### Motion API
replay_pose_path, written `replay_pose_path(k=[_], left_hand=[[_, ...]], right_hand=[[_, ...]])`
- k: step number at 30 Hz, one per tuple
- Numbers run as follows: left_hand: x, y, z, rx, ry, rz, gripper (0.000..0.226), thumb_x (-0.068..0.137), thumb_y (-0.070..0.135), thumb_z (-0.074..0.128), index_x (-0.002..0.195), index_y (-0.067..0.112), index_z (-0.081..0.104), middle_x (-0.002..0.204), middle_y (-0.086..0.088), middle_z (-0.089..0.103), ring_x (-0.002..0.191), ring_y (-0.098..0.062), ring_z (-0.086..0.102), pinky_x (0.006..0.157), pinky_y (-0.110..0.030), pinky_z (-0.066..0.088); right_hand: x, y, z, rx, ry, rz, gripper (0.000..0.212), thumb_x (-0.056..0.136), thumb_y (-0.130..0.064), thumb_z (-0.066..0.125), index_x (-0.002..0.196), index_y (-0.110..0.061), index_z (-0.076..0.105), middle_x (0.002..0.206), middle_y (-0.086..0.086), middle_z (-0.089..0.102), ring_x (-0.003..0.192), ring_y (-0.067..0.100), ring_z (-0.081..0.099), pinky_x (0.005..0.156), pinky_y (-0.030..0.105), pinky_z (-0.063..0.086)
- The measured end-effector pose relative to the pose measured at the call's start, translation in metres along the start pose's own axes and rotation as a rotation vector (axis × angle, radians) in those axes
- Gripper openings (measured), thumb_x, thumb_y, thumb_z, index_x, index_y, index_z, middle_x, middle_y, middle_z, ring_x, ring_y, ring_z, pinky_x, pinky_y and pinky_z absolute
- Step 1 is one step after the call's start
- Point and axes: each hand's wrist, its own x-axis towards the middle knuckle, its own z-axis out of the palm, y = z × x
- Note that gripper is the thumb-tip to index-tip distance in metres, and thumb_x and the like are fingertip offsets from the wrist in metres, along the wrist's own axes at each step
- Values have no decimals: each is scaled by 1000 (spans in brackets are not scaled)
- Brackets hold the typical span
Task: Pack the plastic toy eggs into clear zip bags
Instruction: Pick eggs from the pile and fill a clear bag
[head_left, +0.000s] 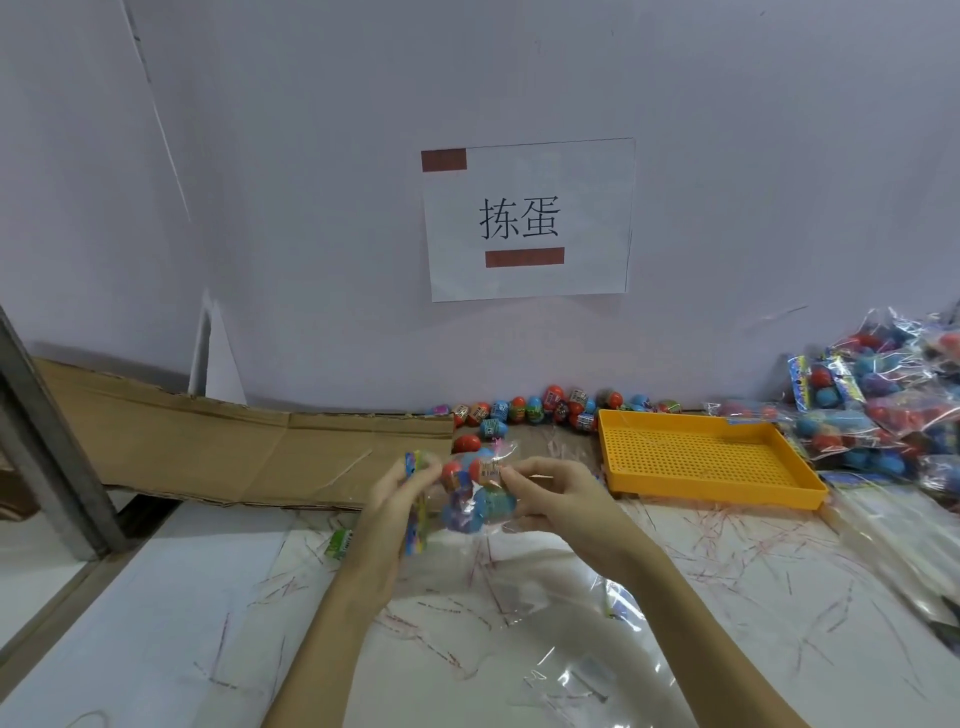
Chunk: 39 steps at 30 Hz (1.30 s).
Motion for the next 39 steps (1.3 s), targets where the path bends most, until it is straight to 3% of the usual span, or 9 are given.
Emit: replay_pose_path(k=[5,11,17,20,24,30,35,37,39], left_hand=[[-7,2,5,257,154,261,29,89,44,67,88,15,70,78,0,74,76,-15,74,61,-23,59],[-4,0,6,279,191,302,29,77,43,78,85,14,78,75,0,77,74,-13,76,57,-22,59],[-3,0,10,192,314,276,28,80,49,74,70,23,78,66,2,74,62,-6,70,56,-19,56],[-9,-1,14,335,379,449,31,86,51,65,70,25,71,65,12,70,60,1,67,52,-12,51],[-10,-10,8,751,365,797,32,97,47,53,95,20,70,67,17,62,60,1,64,47,-11,48],[-9,-6,13,495,395,574,24,98,42,50,79,30,58,69,18,62,60,1,58,50,-11,44],[-2,-4,3,411,365,414,43,98,48,50,80,11,62,65,-9,61,55,-14,57,51,-31,46],[0,-6,3,429,324,356,33,105,39,50,89,15,66,68,-9,63,57,-17,59,54,-35,48],[0,-7,3,436,229,288,19,109,28,48,111,26,66,86,2,69,76,-13,68,65,-29,54]], right_hand=[[-5,-6,-4,-87,-108,19,34,97,-42,63,122,-20,70,102,4,77,86,28,75,73,31,62],[-3,-4,-2,-146,-88,27,33,101,-36,59,119,-13,76,106,6,78,97,23,75,87,43,62],[-3,-6,3,117,-28,32,28,99,-28,63,116,-11,77,108,6,77,102,21,73,82,28,60],[-1,-4,9,218,8,63,25,97,-24,66,112,-8,78,108,6,78,101,19,74,78,23,59],[0,-2,13,339,22,106,28,90,-28,72,107,-7,80,108,11,77,100,22,74,76,25,60],[3,-1,12,375,-196,176,39,93,-43,72,119,-14,73,119,14,73,112,35,70,90,48,60],[0,-3,1,241,-195,174,50,81,-20,81,127,-14,63,108,16,76,97,28,75,81,31,60],[1,-4,-5,179,-173,119,38,86,-21,78,123,-22,69,105,12,77,87,20,73,79,27,57],[0,-3,-8,84,-169,56,27,94,-17,71,119,-28,72,106,12,75,82,17,62,74,26,51]])
